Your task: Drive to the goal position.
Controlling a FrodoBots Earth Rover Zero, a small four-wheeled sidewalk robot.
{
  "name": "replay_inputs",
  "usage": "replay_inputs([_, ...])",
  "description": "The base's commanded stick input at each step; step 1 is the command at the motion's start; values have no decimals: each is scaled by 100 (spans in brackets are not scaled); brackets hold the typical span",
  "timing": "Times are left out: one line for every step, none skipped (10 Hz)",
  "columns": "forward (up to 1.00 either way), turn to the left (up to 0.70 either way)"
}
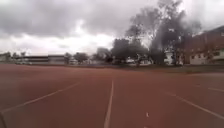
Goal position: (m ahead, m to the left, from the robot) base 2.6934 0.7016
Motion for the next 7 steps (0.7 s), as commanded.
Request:
replay_inputs([70, 0])
replay_inputs([70, 0])
replay_inputs([70, 0])
replay_inputs([70, 0])
replay_inputs([70, 0])
replay_inputs([70, 0])
replay_inputs([70, 0])
